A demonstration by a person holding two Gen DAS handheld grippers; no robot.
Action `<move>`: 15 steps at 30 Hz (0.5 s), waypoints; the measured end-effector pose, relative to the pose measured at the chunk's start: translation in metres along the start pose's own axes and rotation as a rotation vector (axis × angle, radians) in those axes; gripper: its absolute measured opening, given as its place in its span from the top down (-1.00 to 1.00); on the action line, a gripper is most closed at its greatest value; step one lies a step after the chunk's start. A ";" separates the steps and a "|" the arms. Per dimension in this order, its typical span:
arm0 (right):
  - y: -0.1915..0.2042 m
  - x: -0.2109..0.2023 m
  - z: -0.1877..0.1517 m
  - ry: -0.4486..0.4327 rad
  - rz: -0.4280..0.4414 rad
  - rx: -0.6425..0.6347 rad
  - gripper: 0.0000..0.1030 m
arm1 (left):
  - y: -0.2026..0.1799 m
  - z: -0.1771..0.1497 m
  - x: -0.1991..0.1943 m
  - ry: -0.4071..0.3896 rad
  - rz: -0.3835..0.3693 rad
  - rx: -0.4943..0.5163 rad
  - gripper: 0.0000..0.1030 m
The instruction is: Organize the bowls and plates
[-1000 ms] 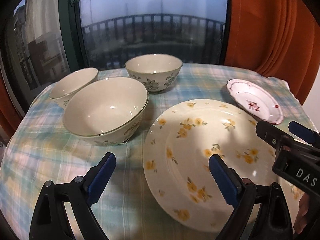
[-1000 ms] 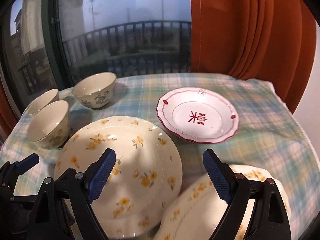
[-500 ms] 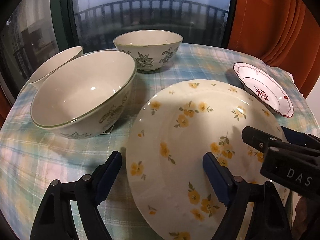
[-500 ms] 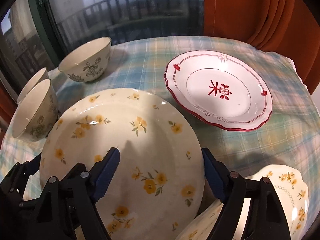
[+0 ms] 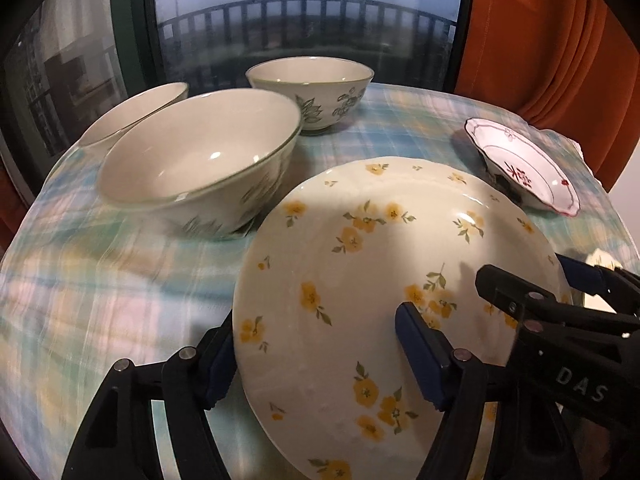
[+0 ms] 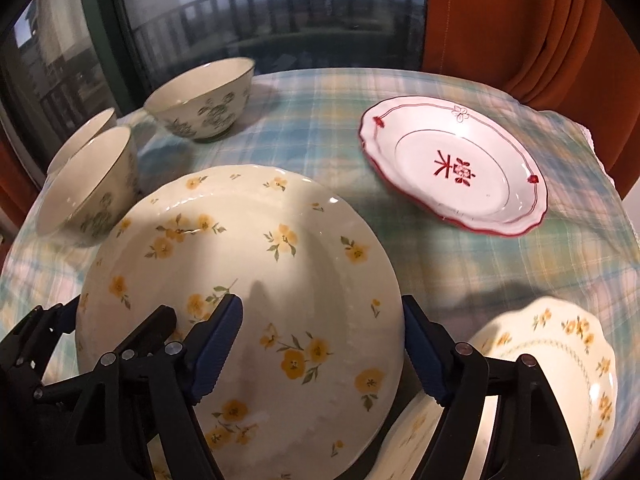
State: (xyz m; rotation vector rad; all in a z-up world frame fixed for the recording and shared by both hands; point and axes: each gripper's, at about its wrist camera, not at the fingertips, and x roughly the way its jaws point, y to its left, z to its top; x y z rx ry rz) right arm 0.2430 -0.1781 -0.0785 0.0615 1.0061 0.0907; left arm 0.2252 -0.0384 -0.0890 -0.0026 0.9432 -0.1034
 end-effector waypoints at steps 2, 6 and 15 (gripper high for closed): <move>0.007 -0.003 -0.007 -0.003 -0.007 -0.018 -0.54 | 0.004 -0.008 -0.006 -0.001 0.002 0.000 -0.46; 0.019 -0.011 -0.019 -0.004 -0.005 -0.046 -0.50 | 0.012 -0.024 -0.018 0.007 0.008 -0.004 -0.46; 0.037 -0.026 -0.041 -0.004 0.024 -0.085 -0.38 | 0.028 -0.039 -0.030 0.022 0.000 -0.002 -0.46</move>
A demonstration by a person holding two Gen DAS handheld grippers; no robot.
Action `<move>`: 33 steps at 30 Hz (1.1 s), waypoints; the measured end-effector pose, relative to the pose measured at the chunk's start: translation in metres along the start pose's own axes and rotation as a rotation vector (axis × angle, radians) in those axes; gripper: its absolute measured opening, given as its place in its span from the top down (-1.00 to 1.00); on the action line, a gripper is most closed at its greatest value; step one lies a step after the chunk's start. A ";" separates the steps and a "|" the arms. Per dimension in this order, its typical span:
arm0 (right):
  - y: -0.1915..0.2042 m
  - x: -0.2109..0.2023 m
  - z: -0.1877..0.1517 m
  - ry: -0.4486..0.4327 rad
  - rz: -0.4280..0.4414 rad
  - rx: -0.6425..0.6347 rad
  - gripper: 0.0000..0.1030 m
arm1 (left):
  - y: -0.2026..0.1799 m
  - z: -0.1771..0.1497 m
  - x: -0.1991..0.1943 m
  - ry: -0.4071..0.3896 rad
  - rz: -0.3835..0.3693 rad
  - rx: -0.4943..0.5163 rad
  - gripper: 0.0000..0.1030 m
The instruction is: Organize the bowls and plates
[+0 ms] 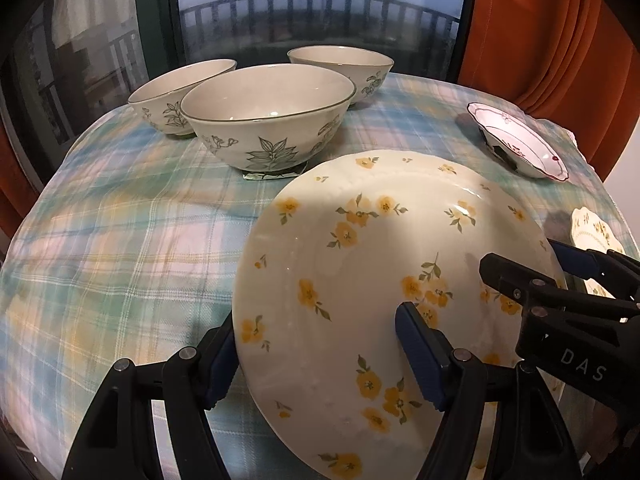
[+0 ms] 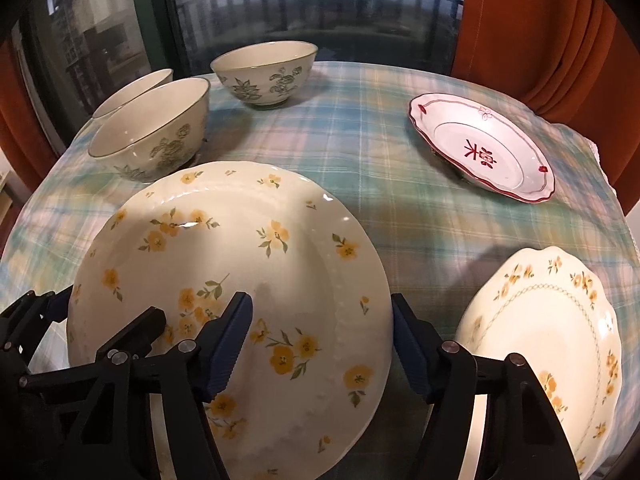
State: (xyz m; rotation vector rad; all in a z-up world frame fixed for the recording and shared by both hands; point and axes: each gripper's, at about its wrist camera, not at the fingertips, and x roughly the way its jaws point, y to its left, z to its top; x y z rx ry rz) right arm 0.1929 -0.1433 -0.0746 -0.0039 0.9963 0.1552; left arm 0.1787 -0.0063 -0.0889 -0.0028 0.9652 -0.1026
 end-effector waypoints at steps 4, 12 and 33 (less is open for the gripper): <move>-0.002 0.002 0.002 -0.005 0.007 0.000 -0.31 | 0.002 0.003 0.002 -0.017 0.013 -0.004 -0.45; -0.002 0.016 0.011 -0.008 -0.021 -0.018 -0.20 | 0.003 0.015 0.011 -0.028 0.024 0.014 -0.44; 0.008 -0.001 0.006 -0.013 -0.055 0.001 -0.24 | 0.003 0.008 -0.011 -0.057 0.049 -0.006 -0.42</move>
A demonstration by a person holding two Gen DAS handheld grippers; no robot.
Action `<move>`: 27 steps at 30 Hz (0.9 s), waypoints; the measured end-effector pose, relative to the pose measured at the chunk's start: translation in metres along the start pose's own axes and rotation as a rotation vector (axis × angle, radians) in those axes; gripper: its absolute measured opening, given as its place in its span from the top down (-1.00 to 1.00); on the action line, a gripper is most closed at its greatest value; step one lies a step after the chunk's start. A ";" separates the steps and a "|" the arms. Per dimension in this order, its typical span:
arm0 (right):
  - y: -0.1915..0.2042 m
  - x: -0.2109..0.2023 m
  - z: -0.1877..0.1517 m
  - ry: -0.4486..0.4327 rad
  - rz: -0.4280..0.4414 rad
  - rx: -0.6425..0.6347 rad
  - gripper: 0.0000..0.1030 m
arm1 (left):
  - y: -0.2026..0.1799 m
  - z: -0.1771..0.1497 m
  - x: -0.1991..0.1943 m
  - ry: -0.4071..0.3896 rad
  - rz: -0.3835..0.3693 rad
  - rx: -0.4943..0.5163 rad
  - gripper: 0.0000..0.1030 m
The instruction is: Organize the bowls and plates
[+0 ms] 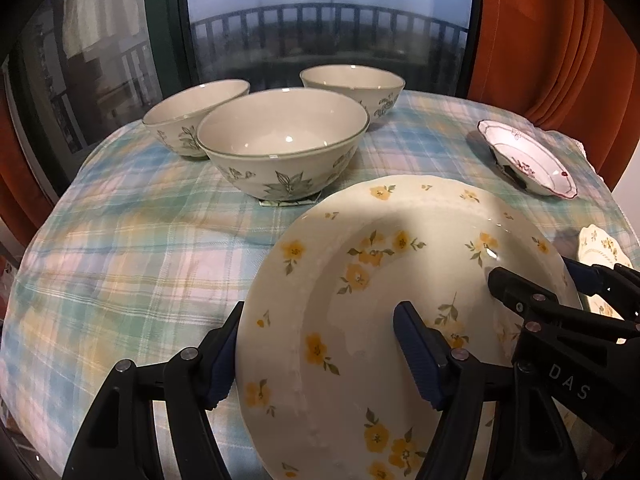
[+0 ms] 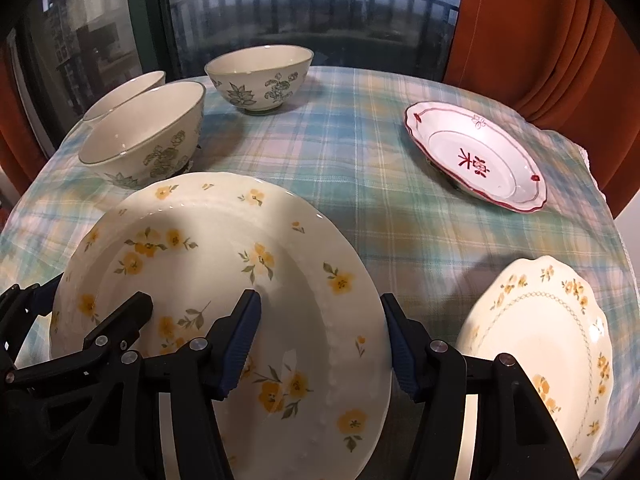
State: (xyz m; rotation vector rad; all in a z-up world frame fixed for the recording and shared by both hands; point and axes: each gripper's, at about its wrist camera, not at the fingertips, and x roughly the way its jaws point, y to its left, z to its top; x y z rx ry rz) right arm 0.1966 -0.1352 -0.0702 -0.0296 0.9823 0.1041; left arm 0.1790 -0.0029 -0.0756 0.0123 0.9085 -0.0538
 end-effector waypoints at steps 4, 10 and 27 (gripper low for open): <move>0.000 -0.013 -0.002 -0.020 -0.003 -0.002 -0.24 | -0.002 0.000 -0.013 -0.023 0.000 0.002 -0.42; -0.006 -0.033 -0.003 -0.051 -0.008 0.006 -0.24 | -0.009 0.001 -0.030 -0.061 -0.004 0.005 -0.41; -0.056 -0.086 -0.012 -0.127 -0.052 0.061 -0.24 | -0.063 0.010 -0.066 -0.138 -0.050 0.056 -0.40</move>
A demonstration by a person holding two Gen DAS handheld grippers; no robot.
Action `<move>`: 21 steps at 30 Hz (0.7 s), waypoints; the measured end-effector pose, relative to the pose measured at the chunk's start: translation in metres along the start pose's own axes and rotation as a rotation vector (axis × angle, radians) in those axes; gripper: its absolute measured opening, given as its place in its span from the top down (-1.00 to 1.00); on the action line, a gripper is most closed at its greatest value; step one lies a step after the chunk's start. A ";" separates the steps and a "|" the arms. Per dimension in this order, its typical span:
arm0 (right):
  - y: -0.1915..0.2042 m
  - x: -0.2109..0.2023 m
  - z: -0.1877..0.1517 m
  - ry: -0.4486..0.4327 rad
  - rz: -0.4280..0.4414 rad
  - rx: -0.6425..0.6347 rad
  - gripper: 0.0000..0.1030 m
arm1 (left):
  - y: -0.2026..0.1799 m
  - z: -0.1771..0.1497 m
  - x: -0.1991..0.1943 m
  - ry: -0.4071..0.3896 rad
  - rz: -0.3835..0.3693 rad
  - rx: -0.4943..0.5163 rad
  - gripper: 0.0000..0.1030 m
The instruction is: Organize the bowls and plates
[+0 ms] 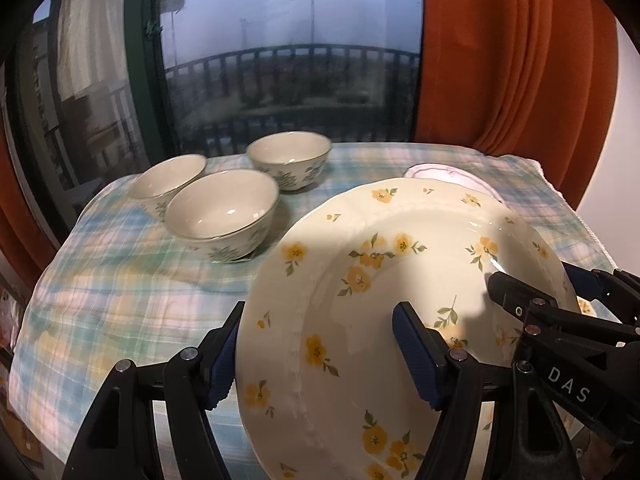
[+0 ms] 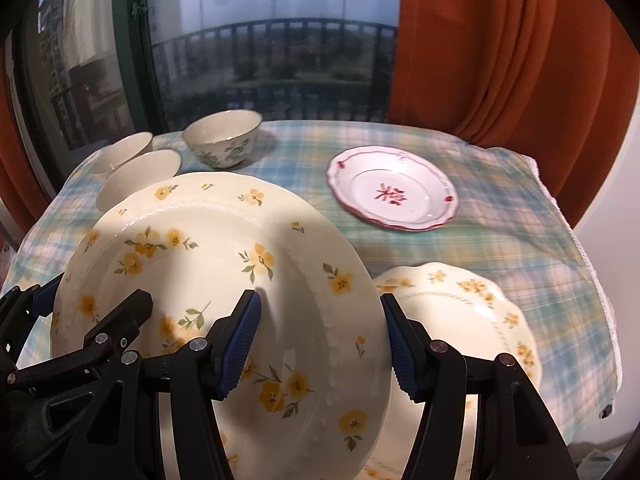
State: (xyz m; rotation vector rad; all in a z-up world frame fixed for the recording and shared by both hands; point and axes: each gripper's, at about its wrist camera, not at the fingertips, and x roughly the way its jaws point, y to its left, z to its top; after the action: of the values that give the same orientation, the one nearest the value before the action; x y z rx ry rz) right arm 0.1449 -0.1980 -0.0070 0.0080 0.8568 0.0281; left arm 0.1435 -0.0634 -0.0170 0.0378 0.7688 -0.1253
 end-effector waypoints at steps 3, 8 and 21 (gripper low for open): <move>-0.015 -0.005 -0.002 -0.008 -0.012 0.015 -0.24 | -0.015 0.004 0.000 -0.005 -0.014 0.013 -0.40; -0.043 -0.010 -0.006 -0.008 -0.030 0.047 -0.24 | -0.041 0.008 0.002 -0.006 -0.037 0.033 -0.40; -0.119 -0.009 -0.021 0.005 -0.088 0.122 -0.24 | -0.112 0.010 0.022 0.032 -0.108 0.104 -0.40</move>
State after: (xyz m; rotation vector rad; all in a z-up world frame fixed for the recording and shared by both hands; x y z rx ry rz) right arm 0.1256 -0.3172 -0.0160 0.0848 0.8621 -0.1074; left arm 0.1520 -0.1776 -0.0239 0.0967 0.7955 -0.2682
